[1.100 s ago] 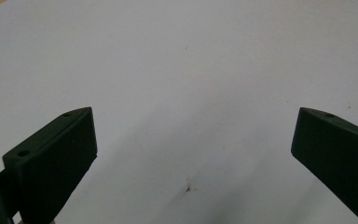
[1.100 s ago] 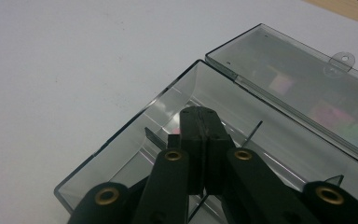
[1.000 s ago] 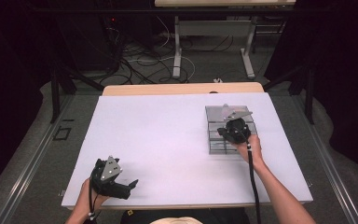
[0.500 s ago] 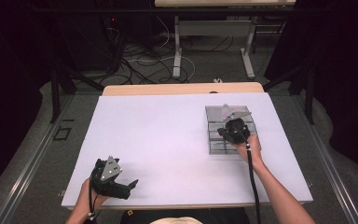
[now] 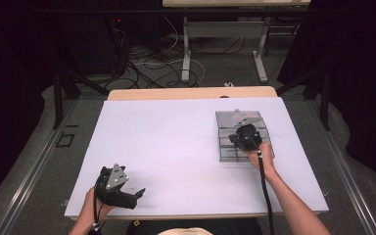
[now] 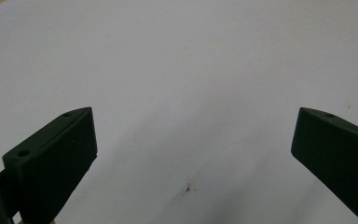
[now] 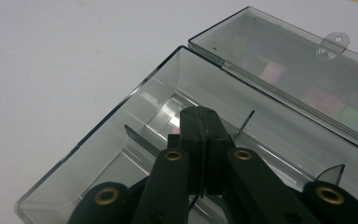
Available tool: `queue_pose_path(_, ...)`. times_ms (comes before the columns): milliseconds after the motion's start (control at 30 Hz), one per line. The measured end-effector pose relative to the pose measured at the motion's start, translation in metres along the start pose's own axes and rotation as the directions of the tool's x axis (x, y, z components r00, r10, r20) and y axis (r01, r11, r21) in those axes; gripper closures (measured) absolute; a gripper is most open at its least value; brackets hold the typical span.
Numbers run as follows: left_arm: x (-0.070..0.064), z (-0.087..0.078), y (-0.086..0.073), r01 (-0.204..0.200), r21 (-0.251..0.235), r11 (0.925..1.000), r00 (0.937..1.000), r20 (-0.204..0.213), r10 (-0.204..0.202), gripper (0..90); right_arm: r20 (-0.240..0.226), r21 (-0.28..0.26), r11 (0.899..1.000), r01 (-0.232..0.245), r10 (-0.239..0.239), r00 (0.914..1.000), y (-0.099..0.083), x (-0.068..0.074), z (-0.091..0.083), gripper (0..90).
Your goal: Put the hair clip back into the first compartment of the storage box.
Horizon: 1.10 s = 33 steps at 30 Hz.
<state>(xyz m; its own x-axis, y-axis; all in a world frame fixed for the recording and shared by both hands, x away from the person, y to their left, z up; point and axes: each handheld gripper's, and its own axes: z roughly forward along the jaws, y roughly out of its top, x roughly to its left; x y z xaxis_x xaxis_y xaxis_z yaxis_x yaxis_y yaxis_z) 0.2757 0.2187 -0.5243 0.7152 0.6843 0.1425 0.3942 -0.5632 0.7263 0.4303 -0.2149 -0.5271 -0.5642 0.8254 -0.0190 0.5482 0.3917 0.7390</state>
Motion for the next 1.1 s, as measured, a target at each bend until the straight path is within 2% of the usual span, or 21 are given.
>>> queue_pose_path(300, 0.000, 0.000, 0.000, -0.009, 0.004, 1.0000, 1.0000, -0.004, 0.009, 0.3, 0.007, 0.003, 1.000, 0.007, -0.007, 0.9999, 0.000, 0.002, 0.003, 89.8)
queue_pose_path(333, 0.000, 0.000, 0.000, 0.002, 0.002, 1.0000, 1.0000, 0.002, -0.002, 0.3, 0.008, -0.001, 1.000, 0.005, -0.005, 0.9999, -0.001, 0.002, 0.003, 88.6)
queue_pose_path(667, 0.000, 0.000, 0.000, 0.000, -0.002, 1.0000, 1.0000, -0.003, 0.000, 0.3, 0.016, -0.008, 1.000, 0.000, 0.000, 0.9999, 0.000, 0.001, -0.002, 79.8)
queue_pose_path(800, 0.000, 0.000, 0.000, -0.002, 0.000, 1.0000, 1.0000, -0.004, 0.002, 0.3, 0.006, 0.002, 1.000, 0.005, -0.005, 1.0000, 0.000, 0.001, -0.005, 71.8)
queue_pose_path(867, 0.000, -0.001, 0.000, -0.002, 0.002, 1.0000, 1.0000, -0.004, 0.002, 0.3, -0.006, 0.008, 1.000, 0.016, -0.016, 0.9998, 0.001, 0.001, -0.007, 63.5)
queue_pose_path(900, 0.000, 0.000, 0.000, -0.002, 0.003, 1.0000, 1.0000, -0.004, 0.002, 0.3, -0.006, 0.008, 1.000, 0.016, -0.016, 0.9998, 0.001, 0.001, -0.007, 63.5)
queue_pose_path(933, 0.000, 0.000, 0.000, 0.001, 0.003, 1.0000, 1.0000, -0.006, -0.001, 0.3, -0.017, 0.013, 1.000, 0.018, -0.018, 0.9997, 0.001, 0.003, -0.009, 58.1)
queue_pose_path(967, 0.000, 0.000, 0.000, -0.001, 0.004, 1.0000, 1.0000, -0.005, 0.001, 0.3, -0.017, 0.013, 1.000, 0.018, -0.018, 0.9997, 0.001, 0.003, -0.009, 58.1)
queue_pose_path(1100, 0.000, 0.000, 0.000, 0.003, 0.008, 1.0000, 1.0000, -0.009, -0.003, 0.3, -0.054, 0.016, 1.000, 0.024, -0.024, 0.9982, 0.002, 0.004, -0.012, 45.6)
